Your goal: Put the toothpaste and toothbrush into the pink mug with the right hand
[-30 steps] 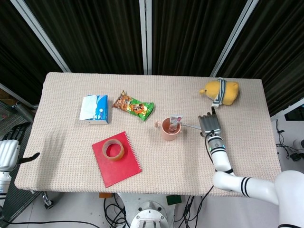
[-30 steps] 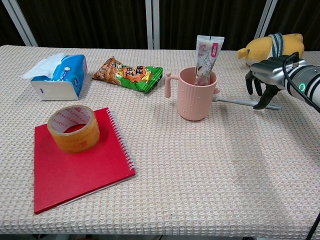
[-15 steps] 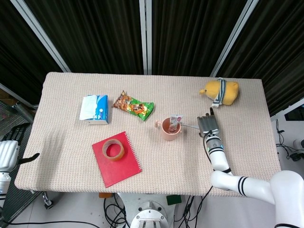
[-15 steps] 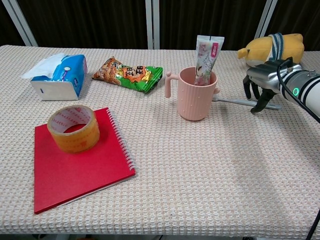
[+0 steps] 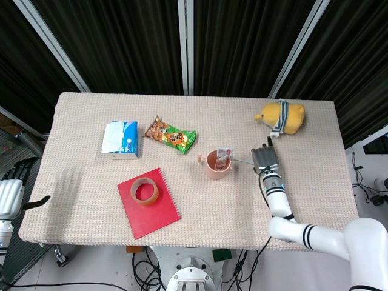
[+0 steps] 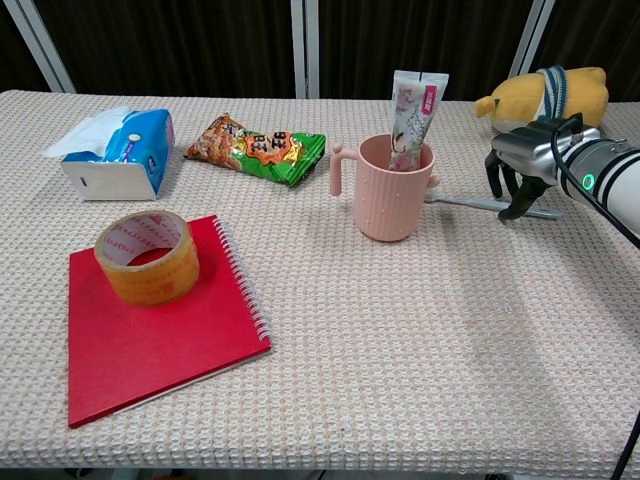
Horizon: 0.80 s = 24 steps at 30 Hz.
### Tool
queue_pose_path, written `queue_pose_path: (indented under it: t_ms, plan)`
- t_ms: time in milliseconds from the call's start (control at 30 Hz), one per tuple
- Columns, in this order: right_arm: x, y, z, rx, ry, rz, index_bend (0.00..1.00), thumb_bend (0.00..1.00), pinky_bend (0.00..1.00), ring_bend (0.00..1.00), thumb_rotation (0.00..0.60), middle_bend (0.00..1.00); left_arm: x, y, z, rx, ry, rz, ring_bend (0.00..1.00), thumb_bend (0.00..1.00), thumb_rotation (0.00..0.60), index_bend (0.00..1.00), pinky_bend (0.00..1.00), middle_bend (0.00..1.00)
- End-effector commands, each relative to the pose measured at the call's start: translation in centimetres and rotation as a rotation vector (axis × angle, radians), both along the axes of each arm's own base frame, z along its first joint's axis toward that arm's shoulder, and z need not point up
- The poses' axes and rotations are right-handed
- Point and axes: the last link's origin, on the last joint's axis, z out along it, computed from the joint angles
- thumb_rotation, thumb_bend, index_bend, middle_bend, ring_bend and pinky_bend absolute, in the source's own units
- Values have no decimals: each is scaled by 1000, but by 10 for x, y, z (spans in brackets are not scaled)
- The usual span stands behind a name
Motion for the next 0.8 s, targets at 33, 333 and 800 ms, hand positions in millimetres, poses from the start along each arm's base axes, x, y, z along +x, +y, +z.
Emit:
queue_pose_path:
  t_ms: [33,333,800]
  plan:
    - [-1,-1,0,0,-1,-3,522,628,78,252,600,513,0,0,0,-1,0,-1,100,75,600,101,218,106]
    - [0,-1,-4,7,5,-2,541,661,78,258,600,528,1,0,0,-4,5,1,100,75,600,101,219,106]
    - [-1,-2,-6,3,13,-8,558,736,77,276,600,542,0,1,-1,-7,6,5,100,75,600,101,219,106]
